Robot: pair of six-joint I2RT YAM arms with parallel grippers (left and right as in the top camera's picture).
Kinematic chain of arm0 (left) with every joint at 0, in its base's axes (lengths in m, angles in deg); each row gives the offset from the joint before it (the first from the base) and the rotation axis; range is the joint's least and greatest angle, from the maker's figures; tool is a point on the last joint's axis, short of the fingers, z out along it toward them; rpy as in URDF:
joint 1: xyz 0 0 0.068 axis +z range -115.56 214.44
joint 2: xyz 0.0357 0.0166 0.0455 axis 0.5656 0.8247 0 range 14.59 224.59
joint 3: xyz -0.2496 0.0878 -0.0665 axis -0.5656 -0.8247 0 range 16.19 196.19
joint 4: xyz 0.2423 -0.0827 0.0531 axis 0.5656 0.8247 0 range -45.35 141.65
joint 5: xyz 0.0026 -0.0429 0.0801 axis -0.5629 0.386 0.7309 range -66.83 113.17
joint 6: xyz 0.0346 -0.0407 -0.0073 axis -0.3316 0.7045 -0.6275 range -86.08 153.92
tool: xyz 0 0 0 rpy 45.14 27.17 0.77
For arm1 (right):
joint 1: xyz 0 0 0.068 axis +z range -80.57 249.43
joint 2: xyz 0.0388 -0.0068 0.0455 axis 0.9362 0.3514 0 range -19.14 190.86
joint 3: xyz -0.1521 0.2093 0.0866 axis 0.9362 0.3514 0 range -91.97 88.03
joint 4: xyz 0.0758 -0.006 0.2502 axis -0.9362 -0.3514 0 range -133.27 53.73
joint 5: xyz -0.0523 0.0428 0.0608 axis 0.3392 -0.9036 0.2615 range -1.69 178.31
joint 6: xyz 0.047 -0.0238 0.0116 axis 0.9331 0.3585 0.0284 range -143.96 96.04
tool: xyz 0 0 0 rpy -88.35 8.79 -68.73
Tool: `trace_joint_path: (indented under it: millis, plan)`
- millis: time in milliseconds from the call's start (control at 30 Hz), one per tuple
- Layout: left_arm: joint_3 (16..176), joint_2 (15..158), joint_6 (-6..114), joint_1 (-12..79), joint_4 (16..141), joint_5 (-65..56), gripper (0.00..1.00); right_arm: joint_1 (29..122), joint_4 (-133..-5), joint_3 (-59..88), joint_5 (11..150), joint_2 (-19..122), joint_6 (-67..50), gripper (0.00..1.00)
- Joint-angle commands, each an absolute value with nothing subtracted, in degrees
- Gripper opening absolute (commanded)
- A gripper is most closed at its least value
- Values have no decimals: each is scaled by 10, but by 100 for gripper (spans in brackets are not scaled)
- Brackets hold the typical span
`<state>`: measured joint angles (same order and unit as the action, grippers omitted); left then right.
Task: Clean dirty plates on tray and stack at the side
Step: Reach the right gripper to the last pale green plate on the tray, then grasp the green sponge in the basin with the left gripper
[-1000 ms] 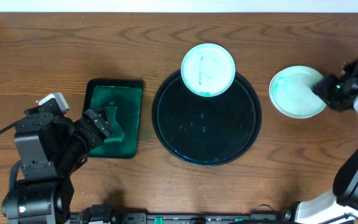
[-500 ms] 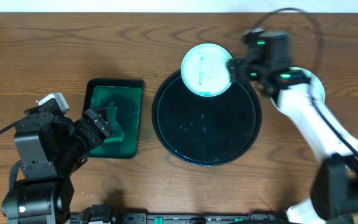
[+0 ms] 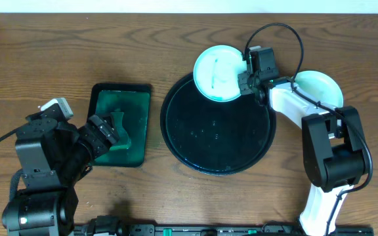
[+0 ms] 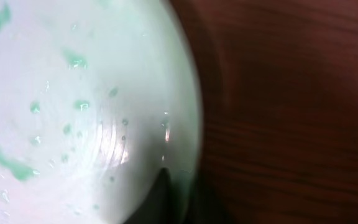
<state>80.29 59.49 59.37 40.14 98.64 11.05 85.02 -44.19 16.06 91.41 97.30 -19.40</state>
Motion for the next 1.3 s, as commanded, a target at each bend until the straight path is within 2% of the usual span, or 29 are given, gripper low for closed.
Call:
trace_joint_path:
  millis: [0, 233, 333, 500, 633, 800, 900, 933, 1000, 1133, 1200, 1267]
  plan:
    - [803, 596, 590, 404, 988, 105, 84, 848, -476, 161, 872, 952, -145, 1]
    - [803, 596, 590, 404, 988, 105, 85, 849, -562, 161, 871, 859, -137, 1]
    - [803, 596, 590, 404, 988, 105, 85, 852, -653, 161, 865, 809, -132, 1]
    - [803, 596, 590, 404, 988, 105, 85, 865, -763, 171, 833, 818, -89, 1]
    - [803, 596, 590, 404, 988, 105, 85, 885, -763, 206, 832, 850, -44, 1]
    - [803, 596, 590, 404, 988, 105, 85, 901, -719, 226, 828, 892, -44, 2]
    - [803, 596, 590, 404, 988, 105, 85, 900, -697, 226, 824, 906, -76, 29]
    - [803, 596, 590, 404, 988, 105, 85, 898, -692, 226, 822, 907, -86, 34]
    - [803, 596, 590, 404, 985, 105, 85, 887, -688, 226, 817, 912, -99, 31]
    - [802, 602, 590, 404, 984, 105, 85, 868, -687, 226, 770, 922, -125, 17]
    - [802, 619, 571, 402, 992, 105, 85, 862, -687, 226, 758, 931, -129, 5]
    - [802, 641, 531, 398, 1010, 106, 78, 858, -687, 226, 758, 942, -129, 1]
